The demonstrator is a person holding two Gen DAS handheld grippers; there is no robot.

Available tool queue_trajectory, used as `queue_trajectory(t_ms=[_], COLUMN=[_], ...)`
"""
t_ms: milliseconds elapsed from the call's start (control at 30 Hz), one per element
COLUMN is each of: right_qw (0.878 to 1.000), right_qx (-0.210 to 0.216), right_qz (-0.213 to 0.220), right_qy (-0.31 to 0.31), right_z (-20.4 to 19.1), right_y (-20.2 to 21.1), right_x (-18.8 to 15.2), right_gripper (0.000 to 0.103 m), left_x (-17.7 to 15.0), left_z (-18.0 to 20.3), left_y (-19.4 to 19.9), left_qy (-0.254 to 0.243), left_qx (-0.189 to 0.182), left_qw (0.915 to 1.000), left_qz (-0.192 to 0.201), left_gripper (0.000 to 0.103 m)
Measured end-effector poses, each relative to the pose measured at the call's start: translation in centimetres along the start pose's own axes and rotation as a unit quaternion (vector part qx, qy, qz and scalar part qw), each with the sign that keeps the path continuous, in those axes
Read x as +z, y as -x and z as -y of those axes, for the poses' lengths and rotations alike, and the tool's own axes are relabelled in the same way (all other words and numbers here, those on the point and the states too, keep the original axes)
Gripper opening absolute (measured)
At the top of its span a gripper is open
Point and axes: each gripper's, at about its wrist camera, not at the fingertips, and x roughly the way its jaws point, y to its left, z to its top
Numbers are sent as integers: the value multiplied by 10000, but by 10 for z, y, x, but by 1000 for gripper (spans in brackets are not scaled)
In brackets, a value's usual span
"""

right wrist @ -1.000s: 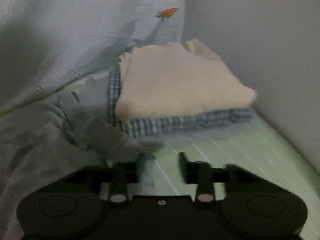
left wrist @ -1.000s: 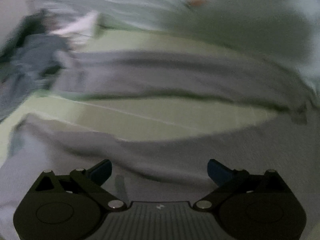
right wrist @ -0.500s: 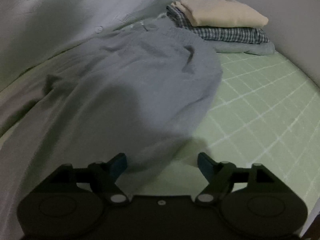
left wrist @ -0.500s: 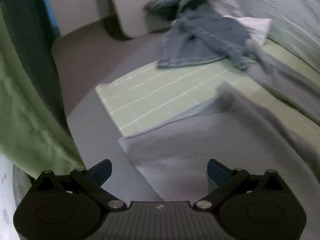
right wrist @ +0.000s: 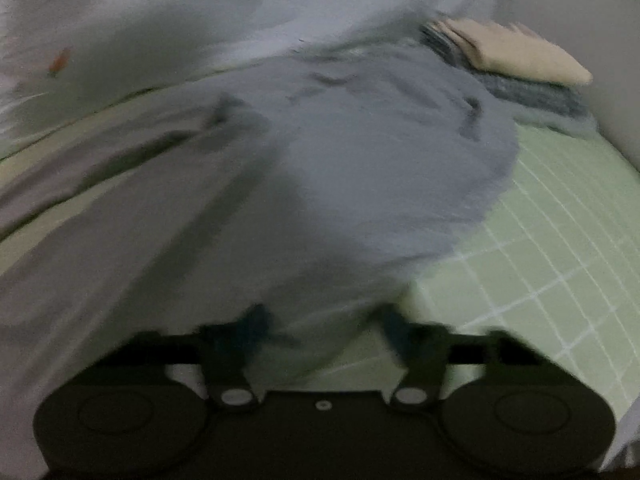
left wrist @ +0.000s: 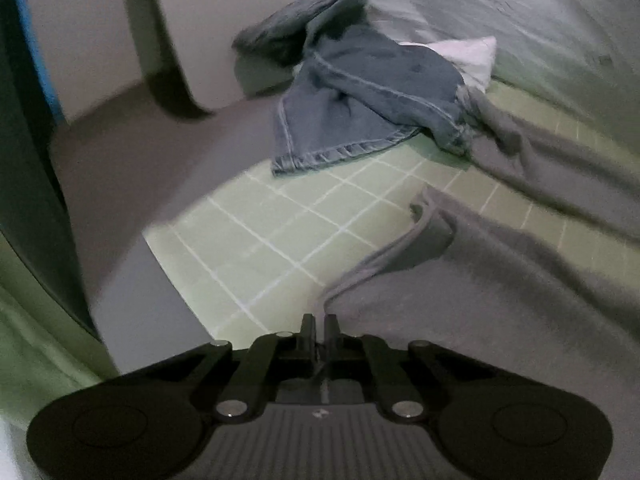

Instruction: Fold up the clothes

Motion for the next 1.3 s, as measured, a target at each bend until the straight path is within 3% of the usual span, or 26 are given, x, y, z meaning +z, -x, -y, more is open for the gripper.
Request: queue_trajectory(t_ms=[67,100,367,433,500,533,600,700,800,867,1000,1033,1067,1100,1133,1300], right_qw=[9999,9998,9989,9988,9988,9988,9992,9994,9992,9992,9993,9993,9993,9993,9992,9991], right_qx=[141,169,425,426,427,417,309,227,238,248,205,195,185,164,141,46], right_qz=[6,-13,-174,-214,-253,-265,-257,-243,-287,-286,-304,-317,-331,-350,-368,-418], right_qy=[87,86,-21,52,40,19,-6,-54,-143,-121,-28,-31,-34,-27,-18,14], right_z=[-7,-8,-1,0,2,4,6,8,11,10,7,7,6,6,6,2], right_y=[4,5,19,21,21,21,22,22,19,19,18,19,20,20,21,20], right_x=[-2,-3,-15,-16,-14,-13,-10,-11,-11,-11,-11,-11,-12,-12,-12,-11], right_gripper=[8,3,2,2,5,9,28,34,41,45,47,47,47,47,47,47], left_x=[-5,-7,-18,-16,-10,-5,4,20,32,37,42,43,46,48,50,53], left_z=[-9,-17,-67,-72,-73,-71,-65,-51,-26,-12,-1,-2,-4,-5,-5,-6], left_y=[1,2,4,8,14,18,24,26,11,-8,-38,-42,-44,-46,-47,-54], left_qy=[22,81,492,653,672,627,548,297,-277,-529,-435,-324,-221,-177,-237,-573], left_qx=[49,61,327,236,192,189,94,-287,-620,-544,-455,-470,-507,-498,-407,205], left_qw=[10000,9999,9978,9971,9972,9977,9984,9988,9973,9971,9980,9983,9984,9984,9987,9979], left_qz=[-32,-58,-297,-326,-249,-165,53,278,268,111,-96,-122,-153,-184,-213,-224], left_gripper=[5,5,6,11,17,28,42,72,75,75,77,70,57,25,4,2])
